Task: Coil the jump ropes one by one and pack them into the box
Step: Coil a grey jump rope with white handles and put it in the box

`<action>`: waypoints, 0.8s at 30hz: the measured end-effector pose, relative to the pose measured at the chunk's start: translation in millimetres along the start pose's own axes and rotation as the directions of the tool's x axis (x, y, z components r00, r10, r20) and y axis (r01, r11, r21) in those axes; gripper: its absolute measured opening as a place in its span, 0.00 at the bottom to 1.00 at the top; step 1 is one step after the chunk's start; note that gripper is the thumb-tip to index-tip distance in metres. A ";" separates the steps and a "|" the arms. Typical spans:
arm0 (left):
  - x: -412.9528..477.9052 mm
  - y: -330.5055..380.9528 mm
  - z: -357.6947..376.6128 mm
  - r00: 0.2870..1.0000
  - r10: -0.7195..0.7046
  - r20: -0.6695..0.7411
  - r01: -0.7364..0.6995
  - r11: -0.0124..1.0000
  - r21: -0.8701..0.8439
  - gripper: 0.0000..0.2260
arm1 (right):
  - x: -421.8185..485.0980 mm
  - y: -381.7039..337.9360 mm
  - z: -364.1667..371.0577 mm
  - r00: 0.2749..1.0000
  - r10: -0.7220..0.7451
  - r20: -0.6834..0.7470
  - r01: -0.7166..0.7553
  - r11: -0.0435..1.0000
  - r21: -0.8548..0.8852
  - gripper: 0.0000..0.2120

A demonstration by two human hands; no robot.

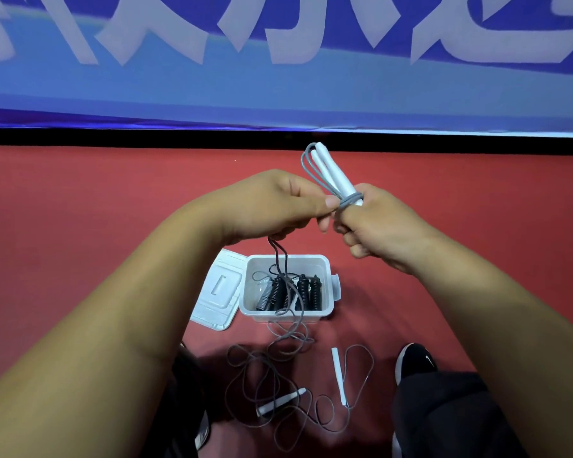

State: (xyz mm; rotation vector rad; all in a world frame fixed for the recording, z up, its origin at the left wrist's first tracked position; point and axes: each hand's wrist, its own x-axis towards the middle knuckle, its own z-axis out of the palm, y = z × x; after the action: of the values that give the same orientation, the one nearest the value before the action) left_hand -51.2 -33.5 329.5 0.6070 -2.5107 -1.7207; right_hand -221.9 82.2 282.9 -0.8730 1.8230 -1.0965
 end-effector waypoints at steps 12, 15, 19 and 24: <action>-1.5 -16.1 -9.4 0.994 -0.038 0.103 0.028 0.995 0.093 0.11 | -26.3 -17.8 -3.6 0.951 0.044 0.307 -0.176 0.892 0.416 0.18; 0.1 -17.1 -6.5 0.976 -0.078 0.205 0.079 0.997 0.001 0.09 | -19.5 -14.1 -4.7 0.980 0.102 0.172 -0.174 0.857 0.485 0.15; 2.4 -20.5 -4.3 0.933 -0.189 0.306 0.211 0.977 -0.041 0.07 | -14.3 -10.2 -4.0 0.990 0.113 0.081 -0.138 0.867 0.478 0.11; 10.8 -34.6 4.5 0.852 -0.409 0.326 0.393 0.912 0.116 0.09 | -17.7 -13.8 -4.9 0.991 0.095 0.092 -0.125 0.897 0.424 0.08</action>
State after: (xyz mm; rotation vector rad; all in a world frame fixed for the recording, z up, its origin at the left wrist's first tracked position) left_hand -52.1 -43.8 294.5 0.9753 -2.8203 -2.0709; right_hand -216.8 93.8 302.1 -0.5300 1.4706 -1.3105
